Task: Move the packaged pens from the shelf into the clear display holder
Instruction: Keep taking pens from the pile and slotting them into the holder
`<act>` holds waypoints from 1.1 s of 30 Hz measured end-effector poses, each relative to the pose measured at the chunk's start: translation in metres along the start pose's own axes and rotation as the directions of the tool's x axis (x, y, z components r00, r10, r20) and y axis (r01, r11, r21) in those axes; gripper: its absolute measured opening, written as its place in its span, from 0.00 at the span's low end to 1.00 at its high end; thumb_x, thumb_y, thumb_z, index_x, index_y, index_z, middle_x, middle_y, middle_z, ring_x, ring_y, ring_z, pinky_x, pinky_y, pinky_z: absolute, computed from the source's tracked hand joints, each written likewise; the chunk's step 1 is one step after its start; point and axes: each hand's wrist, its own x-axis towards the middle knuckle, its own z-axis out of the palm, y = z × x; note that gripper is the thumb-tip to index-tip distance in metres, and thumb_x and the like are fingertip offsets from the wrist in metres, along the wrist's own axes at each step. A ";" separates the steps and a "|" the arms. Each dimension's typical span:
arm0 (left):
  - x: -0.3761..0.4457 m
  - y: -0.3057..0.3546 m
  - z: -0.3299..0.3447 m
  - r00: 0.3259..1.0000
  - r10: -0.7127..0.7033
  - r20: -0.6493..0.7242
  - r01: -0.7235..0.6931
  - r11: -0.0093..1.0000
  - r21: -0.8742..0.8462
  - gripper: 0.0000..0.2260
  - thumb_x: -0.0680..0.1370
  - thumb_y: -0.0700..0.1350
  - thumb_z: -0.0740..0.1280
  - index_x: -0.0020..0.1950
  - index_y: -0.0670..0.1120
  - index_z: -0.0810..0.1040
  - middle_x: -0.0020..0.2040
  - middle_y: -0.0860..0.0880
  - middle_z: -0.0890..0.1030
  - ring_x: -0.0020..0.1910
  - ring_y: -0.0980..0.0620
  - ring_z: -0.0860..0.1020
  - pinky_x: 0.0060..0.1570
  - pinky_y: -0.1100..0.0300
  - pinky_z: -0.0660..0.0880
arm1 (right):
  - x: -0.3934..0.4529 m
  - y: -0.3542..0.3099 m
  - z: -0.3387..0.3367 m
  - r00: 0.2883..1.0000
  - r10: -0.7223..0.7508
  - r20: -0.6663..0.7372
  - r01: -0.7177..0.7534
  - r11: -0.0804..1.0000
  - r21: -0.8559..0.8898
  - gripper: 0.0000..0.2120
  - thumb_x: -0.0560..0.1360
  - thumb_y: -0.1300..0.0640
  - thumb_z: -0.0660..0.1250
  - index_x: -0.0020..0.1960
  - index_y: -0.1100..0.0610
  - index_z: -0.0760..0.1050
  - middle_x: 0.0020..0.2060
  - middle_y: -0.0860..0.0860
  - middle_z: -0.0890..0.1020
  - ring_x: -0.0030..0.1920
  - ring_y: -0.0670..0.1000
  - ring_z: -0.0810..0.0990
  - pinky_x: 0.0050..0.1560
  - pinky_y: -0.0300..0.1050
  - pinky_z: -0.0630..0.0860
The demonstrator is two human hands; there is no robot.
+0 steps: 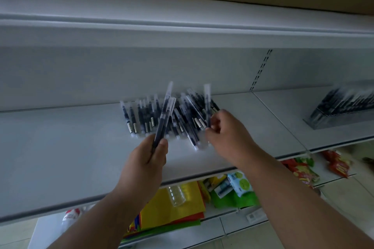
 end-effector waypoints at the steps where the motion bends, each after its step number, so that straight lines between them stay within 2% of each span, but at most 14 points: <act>1: 0.001 0.002 0.006 1.000 -0.008 0.005 0.008 1.000 -0.016 0.10 0.77 0.54 0.60 0.35 0.58 0.72 0.30 0.54 0.67 0.31 0.49 0.63 0.33 0.49 0.60 | -0.003 0.002 -0.009 0.999 -0.004 -0.036 0.007 0.997 0.073 0.07 0.76 0.56 0.67 0.48 0.51 0.68 0.41 0.51 0.78 0.39 0.53 0.80 0.34 0.46 0.77; 3: 0.005 0.004 0.021 1.000 -0.011 0.002 0.011 1.000 -0.017 0.13 0.80 0.51 0.61 0.35 0.58 0.73 0.30 0.54 0.67 0.31 0.50 0.64 0.33 0.50 0.60 | -0.013 0.010 -0.029 0.994 -0.011 -0.108 0.029 0.985 0.170 0.09 0.76 0.56 0.68 0.49 0.50 0.68 0.42 0.52 0.80 0.40 0.53 0.81 0.40 0.52 0.81; 7: 0.008 0.013 0.071 0.999 0.007 0.047 -0.009 1.000 0.026 0.16 0.83 0.48 0.60 0.34 0.56 0.72 0.29 0.53 0.67 0.29 0.51 0.64 0.31 0.52 0.61 | -0.042 0.041 -0.074 0.974 -0.027 -0.225 0.086 0.962 0.261 0.09 0.75 0.58 0.66 0.48 0.48 0.66 0.41 0.54 0.81 0.36 0.56 0.79 0.40 0.60 0.79; 9: 0.004 0.017 0.109 0.995 0.042 0.091 -0.047 0.997 0.059 0.15 0.83 0.48 0.60 0.36 0.53 0.70 0.29 0.52 0.67 0.29 0.51 0.65 0.32 0.52 0.61 | -0.060 0.065 -0.102 0.957 -0.016 -0.290 0.099 0.957 0.274 0.07 0.77 0.58 0.64 0.48 0.49 0.67 0.39 0.53 0.82 0.33 0.53 0.79 0.37 0.56 0.79; 12: -0.005 0.022 0.176 0.989 0.078 0.125 -0.095 0.986 0.133 0.14 0.82 0.49 0.59 0.36 0.52 0.69 0.29 0.54 0.68 0.28 0.53 0.66 0.32 0.53 0.64 | -0.091 0.107 -0.149 0.923 0.021 -0.384 0.096 0.954 0.283 0.04 0.81 0.54 0.59 0.48 0.51 0.69 0.38 0.50 0.83 0.30 0.48 0.79 0.31 0.41 0.74; 14: -0.015 0.027 0.227 0.983 0.085 0.165 -0.099 0.992 0.081 0.14 0.82 0.51 0.60 0.36 0.54 0.70 0.29 0.54 0.69 0.28 0.52 0.67 0.32 0.52 0.64 | -0.114 0.140 -0.183 0.900 0.027 -0.435 0.088 0.966 0.243 0.06 0.82 0.51 0.57 0.47 0.48 0.69 0.39 0.48 0.83 0.30 0.49 0.80 0.32 0.43 0.74; 18: -0.039 0.038 0.330 0.964 0.050 0.260 -0.047 0.999 -0.018 0.11 0.80 0.56 0.60 0.38 0.58 0.74 0.31 0.55 0.69 0.30 0.52 0.67 0.34 0.50 0.65 | -0.155 0.210 -0.255 0.864 0.078 -0.498 -0.013 0.991 0.133 0.07 0.81 0.48 0.58 0.46 0.46 0.72 0.34 0.49 0.81 0.33 0.49 0.80 0.39 0.58 0.79; 21: -0.056 0.049 0.400 0.938 0.090 0.335 -0.079 0.996 -0.045 0.11 0.77 0.58 0.59 0.37 0.58 0.73 0.30 0.55 0.67 0.30 0.51 0.64 0.35 0.49 0.63 | -0.172 0.256 -0.300 0.824 0.098 -0.559 -0.055 0.994 0.092 0.05 0.81 0.51 0.60 0.48 0.48 0.74 0.37 0.50 0.80 0.37 0.47 0.80 0.41 0.53 0.79; 24: -0.064 0.057 0.447 0.928 0.098 0.360 -0.094 0.995 -0.027 0.14 0.81 0.56 0.59 0.36 0.56 0.70 0.30 0.54 0.66 0.31 0.51 0.64 0.35 0.48 0.63 | -0.175 0.290 -0.332 0.808 0.133 -0.574 -0.098 0.991 0.091 0.01 0.79 0.54 0.65 0.51 0.48 0.74 0.40 0.47 0.81 0.40 0.43 0.80 0.42 0.45 0.78; 28: -0.051 0.059 0.487 0.936 0.078 0.344 -0.083 0.997 -0.002 0.15 0.82 0.56 0.58 0.35 0.58 0.70 0.30 0.55 0.67 0.31 0.51 0.65 0.35 0.48 0.64 | -0.156 0.321 -0.364 0.792 0.145 -0.593 -0.143 0.988 0.050 0.07 0.77 0.53 0.68 0.52 0.50 0.71 0.41 0.47 0.82 0.40 0.45 0.81 0.43 0.52 0.80; 33: -0.012 0.061 0.531 0.939 0.072 0.337 -0.082 0.997 0.014 0.13 0.82 0.53 0.58 0.40 0.49 0.71 0.31 0.52 0.67 0.30 0.52 0.65 0.34 0.49 0.63 | -0.117 0.359 -0.381 0.775 0.133 -0.618 -0.070 0.990 0.126 0.05 0.80 0.50 0.61 0.50 0.51 0.70 0.36 0.48 0.82 0.35 0.50 0.82 0.39 0.61 0.80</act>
